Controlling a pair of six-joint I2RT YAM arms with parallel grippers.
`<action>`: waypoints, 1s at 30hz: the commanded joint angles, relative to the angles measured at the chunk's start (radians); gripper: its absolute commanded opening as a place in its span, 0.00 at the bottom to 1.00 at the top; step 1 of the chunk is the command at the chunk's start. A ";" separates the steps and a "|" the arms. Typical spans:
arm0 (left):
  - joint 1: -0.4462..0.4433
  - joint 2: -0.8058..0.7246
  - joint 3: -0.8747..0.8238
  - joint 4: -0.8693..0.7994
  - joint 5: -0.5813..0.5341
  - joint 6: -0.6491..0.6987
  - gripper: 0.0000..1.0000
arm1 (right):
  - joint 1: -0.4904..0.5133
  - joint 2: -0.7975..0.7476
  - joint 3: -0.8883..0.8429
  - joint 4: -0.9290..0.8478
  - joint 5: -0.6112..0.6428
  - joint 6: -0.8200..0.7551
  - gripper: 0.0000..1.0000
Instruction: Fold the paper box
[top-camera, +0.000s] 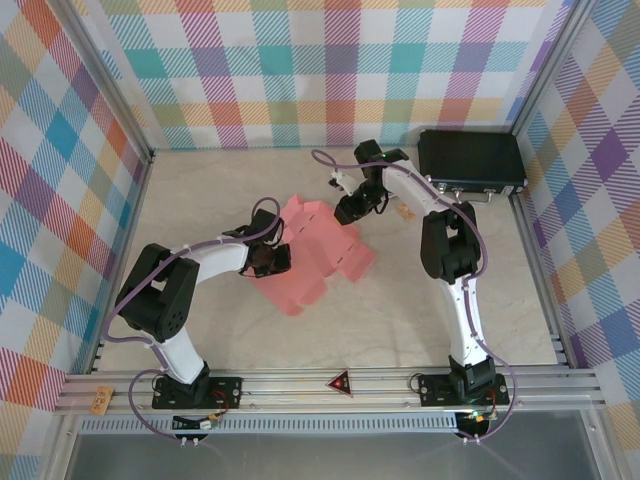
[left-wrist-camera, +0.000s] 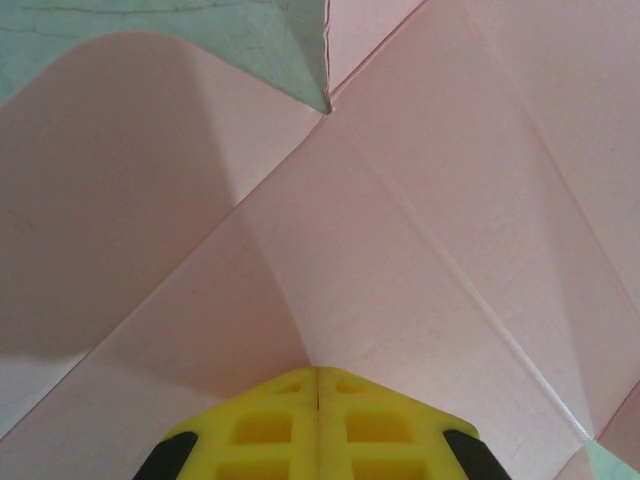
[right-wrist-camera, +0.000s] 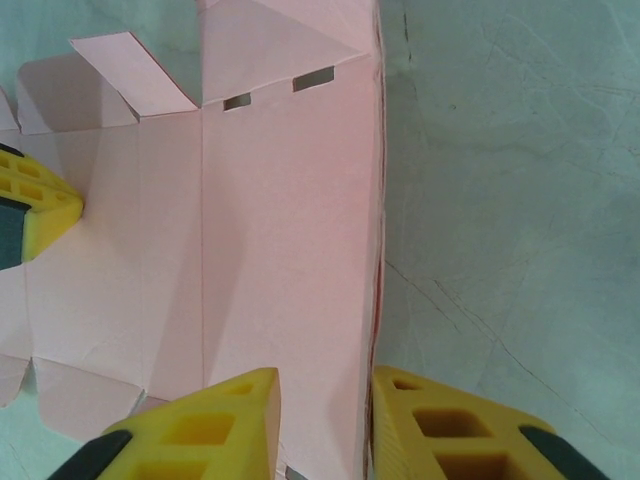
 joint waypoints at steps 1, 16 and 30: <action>-0.003 0.034 -0.028 -0.078 -0.028 -0.004 0.00 | 0.013 -0.024 0.003 -0.019 0.004 -0.011 0.26; -0.004 0.044 -0.030 -0.028 0.006 -0.046 0.00 | 0.042 -0.102 -0.077 0.127 0.199 -0.020 0.00; -0.004 0.170 0.062 0.199 0.097 -0.150 0.00 | 0.112 -0.338 -0.374 0.486 0.366 -0.198 0.00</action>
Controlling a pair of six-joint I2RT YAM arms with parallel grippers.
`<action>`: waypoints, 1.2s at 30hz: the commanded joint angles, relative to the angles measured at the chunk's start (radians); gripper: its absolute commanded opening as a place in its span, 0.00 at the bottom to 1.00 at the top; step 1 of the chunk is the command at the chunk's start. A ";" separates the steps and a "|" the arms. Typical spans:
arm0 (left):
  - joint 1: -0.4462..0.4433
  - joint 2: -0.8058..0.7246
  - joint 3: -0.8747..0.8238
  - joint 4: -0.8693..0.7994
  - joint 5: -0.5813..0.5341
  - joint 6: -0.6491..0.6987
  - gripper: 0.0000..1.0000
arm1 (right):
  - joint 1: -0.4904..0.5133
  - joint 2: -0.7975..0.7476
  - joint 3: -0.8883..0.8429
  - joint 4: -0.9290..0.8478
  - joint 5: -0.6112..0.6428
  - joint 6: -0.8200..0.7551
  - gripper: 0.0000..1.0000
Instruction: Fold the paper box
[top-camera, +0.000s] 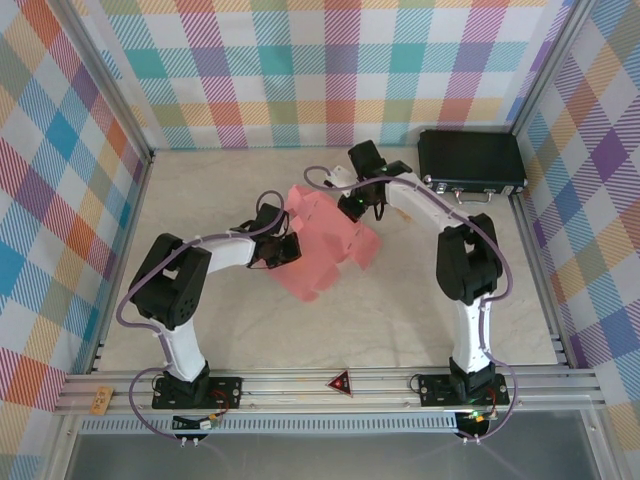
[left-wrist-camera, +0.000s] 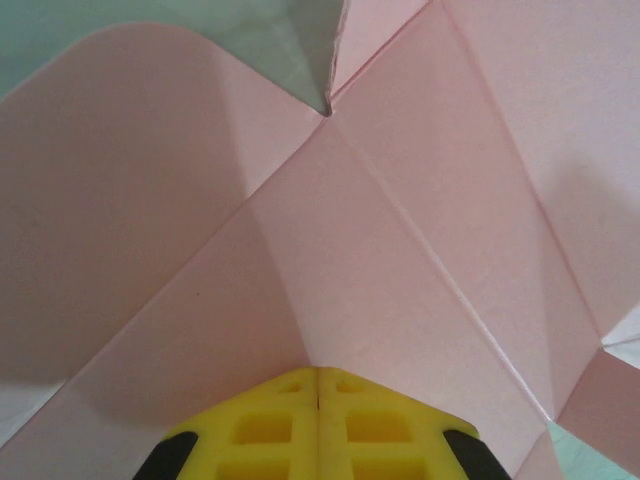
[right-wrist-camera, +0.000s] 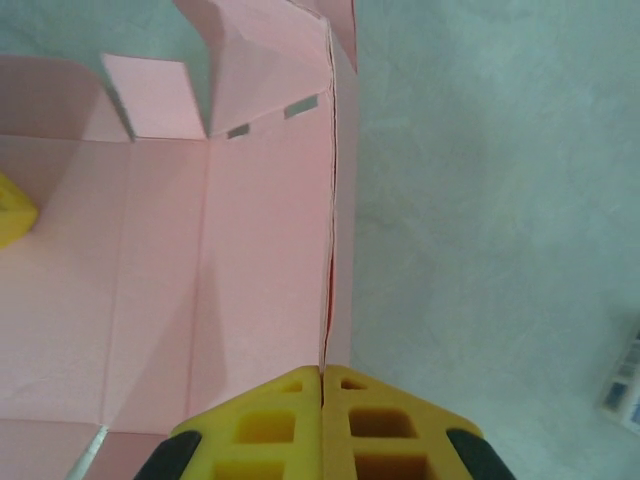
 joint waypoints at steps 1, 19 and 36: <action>-0.004 0.067 0.005 0.028 0.027 -0.047 0.00 | 0.031 -0.061 -0.062 0.135 0.041 -0.101 0.00; 0.009 -0.156 -0.042 -0.077 -0.002 -0.015 0.20 | 0.096 -0.147 -0.272 0.467 0.225 -0.307 0.00; 0.024 -0.142 -0.180 -0.012 -0.005 -0.028 0.00 | 0.143 -0.155 -0.358 0.621 0.230 -0.406 0.00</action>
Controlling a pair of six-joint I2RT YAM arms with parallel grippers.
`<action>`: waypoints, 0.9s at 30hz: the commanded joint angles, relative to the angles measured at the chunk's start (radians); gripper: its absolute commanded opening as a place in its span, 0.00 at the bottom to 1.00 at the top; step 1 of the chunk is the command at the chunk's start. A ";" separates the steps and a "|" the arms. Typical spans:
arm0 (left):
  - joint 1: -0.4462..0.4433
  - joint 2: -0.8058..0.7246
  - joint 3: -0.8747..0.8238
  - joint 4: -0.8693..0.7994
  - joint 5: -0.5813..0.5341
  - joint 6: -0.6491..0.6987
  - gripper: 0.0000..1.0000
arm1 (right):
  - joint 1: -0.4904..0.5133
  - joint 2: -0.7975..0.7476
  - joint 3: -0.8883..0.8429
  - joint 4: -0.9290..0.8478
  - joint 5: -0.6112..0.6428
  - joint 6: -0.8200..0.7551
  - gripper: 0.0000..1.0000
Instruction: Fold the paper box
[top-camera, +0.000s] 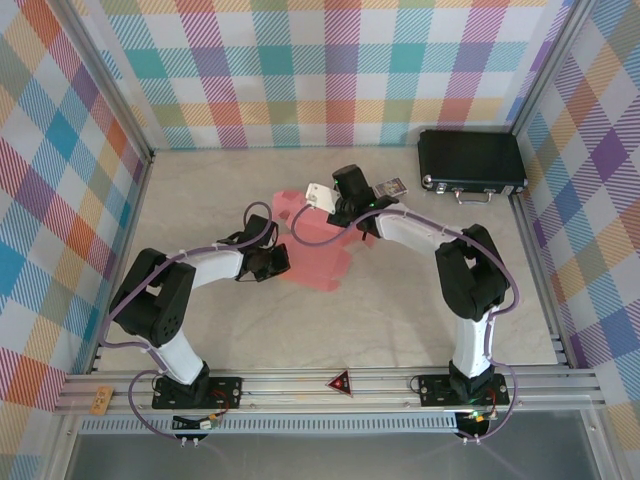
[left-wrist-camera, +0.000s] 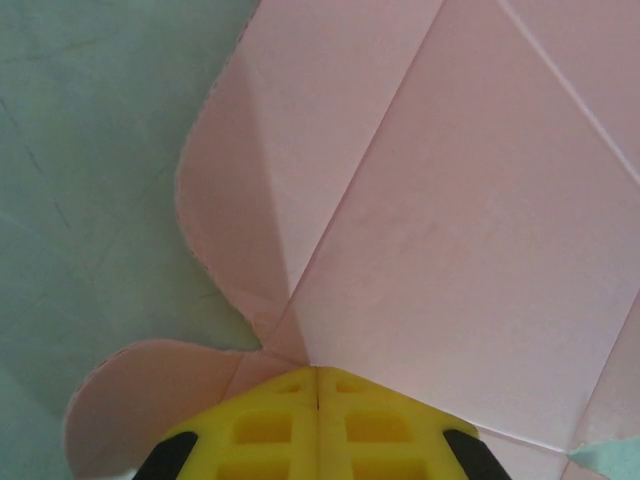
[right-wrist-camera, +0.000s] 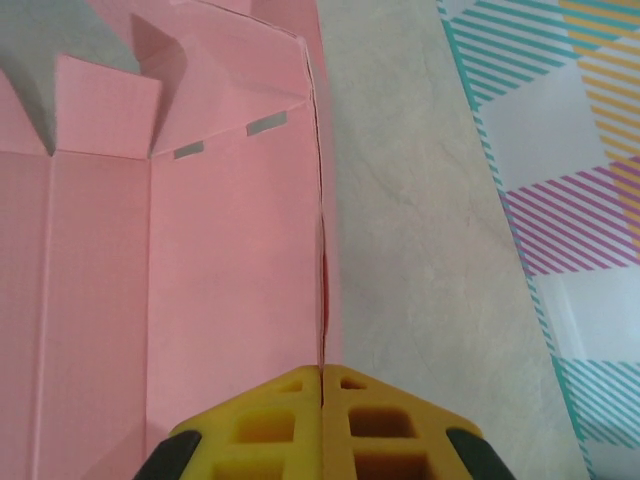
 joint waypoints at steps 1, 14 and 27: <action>0.006 0.009 -0.023 0.033 0.020 -0.020 0.00 | 0.021 -0.041 -0.029 0.083 0.000 -0.047 0.00; -0.016 0.036 -0.073 0.182 0.058 -0.146 0.00 | 0.076 -0.036 -0.213 0.396 0.040 -0.254 0.00; -0.020 -0.102 -0.066 0.086 0.002 -0.117 0.18 | 0.084 0.003 -0.304 0.627 0.072 -0.374 0.00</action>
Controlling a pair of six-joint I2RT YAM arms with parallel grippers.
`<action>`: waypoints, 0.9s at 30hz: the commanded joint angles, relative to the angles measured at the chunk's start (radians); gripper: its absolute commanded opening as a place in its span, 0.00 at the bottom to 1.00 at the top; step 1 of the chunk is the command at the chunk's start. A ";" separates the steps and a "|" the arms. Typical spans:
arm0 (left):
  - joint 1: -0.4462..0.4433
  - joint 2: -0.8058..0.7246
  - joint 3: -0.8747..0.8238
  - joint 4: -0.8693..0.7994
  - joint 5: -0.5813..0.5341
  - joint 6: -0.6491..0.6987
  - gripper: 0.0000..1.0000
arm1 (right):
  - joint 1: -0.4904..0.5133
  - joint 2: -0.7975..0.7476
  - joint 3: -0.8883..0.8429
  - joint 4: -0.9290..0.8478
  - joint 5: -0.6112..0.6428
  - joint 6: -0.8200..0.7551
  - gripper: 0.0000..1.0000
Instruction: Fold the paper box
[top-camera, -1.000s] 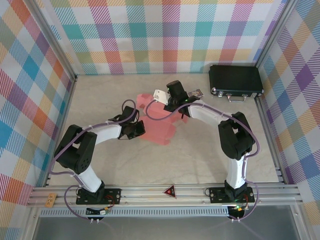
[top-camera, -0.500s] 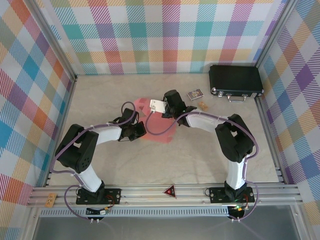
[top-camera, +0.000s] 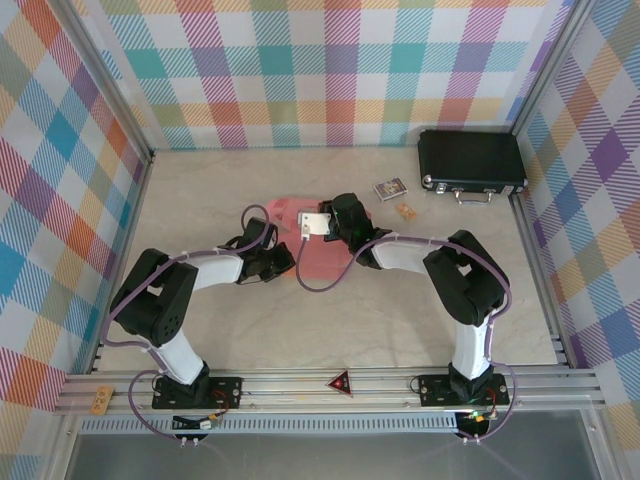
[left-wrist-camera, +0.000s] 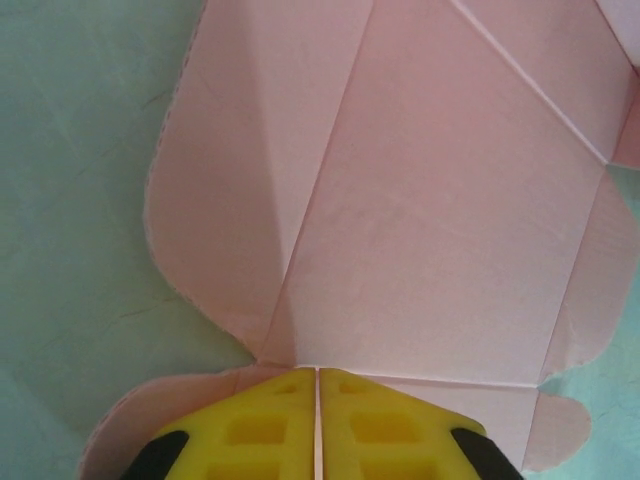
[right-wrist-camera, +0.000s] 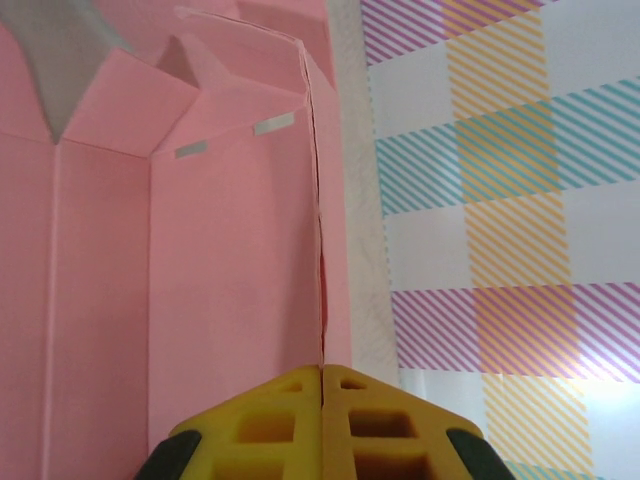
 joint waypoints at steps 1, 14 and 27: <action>-0.007 -0.116 -0.004 -0.098 -0.068 0.029 0.20 | 0.011 0.021 -0.009 0.062 -0.001 -0.028 0.00; 0.153 -0.348 0.113 -0.393 -0.304 0.209 0.41 | 0.010 0.021 -0.009 0.056 -0.017 -0.015 0.00; 0.308 0.043 0.393 -0.334 -0.226 0.361 0.40 | 0.010 0.024 -0.007 0.050 -0.025 0.001 0.00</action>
